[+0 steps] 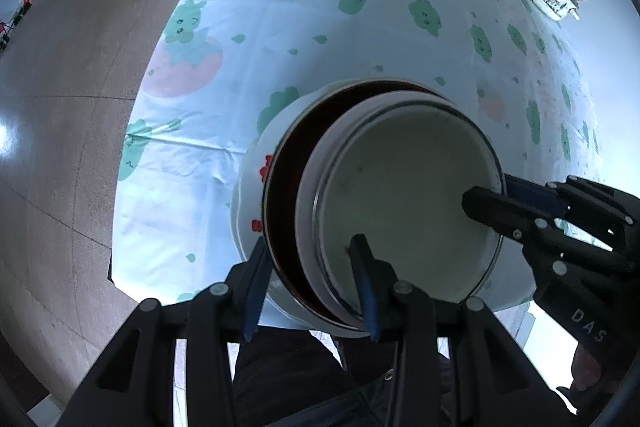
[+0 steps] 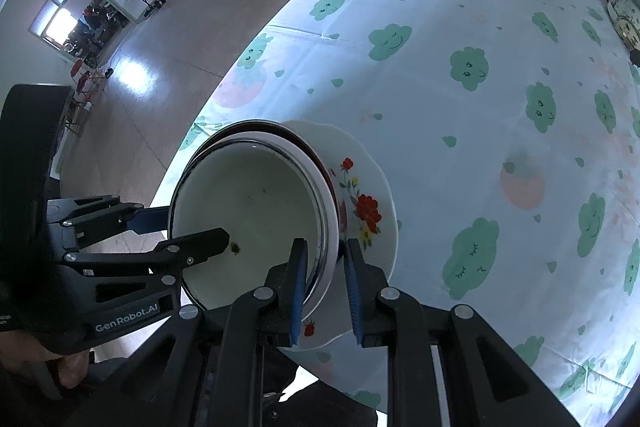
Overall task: Organize plates and bowls
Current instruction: 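Lower the bowl stack onto the red-flower plate stack with both grippers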
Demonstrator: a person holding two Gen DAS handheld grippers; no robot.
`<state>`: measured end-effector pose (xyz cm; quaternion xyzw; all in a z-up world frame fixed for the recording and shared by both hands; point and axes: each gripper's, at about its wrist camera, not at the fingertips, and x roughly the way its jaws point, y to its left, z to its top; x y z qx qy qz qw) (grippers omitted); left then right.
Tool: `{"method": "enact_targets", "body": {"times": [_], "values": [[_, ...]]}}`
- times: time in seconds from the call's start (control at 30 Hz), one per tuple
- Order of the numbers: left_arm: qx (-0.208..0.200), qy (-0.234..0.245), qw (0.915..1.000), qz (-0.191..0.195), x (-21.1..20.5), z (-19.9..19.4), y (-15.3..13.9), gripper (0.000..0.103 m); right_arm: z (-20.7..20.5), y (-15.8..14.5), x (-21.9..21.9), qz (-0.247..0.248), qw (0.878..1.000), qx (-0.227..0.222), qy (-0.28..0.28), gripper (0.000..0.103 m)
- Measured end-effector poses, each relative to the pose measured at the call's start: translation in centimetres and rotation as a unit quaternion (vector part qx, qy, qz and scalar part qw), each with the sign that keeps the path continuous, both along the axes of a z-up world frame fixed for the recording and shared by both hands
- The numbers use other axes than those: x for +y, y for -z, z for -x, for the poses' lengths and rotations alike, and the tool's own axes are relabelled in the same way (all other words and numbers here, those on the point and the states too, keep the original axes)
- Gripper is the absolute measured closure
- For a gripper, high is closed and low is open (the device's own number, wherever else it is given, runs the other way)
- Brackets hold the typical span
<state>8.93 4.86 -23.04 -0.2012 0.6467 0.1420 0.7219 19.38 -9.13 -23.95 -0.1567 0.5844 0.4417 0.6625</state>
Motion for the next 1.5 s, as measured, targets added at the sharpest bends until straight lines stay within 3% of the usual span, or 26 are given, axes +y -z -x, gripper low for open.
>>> {"method": "enact_targets", "body": {"times": [0.47,1.27,1.5], "values": [[0.001,-0.008,1.0000,0.000,0.4,-0.2,0.9,0.064,-0.5,-0.1,0.4,-0.013,1.000,-0.002,-0.005,0.082],[-0.008,-0.008,0.9999,-0.013,0.1,-0.3,0.8,0.062,0.5,-0.7,0.7,-0.005,0.998,-0.054,-0.024,0.082],[-0.018,0.000,0.9996,-0.024,0.3,-0.3,0.2,0.057,0.6,-0.9,0.7,-0.009,0.998,-0.058,-0.021,0.081]]}}
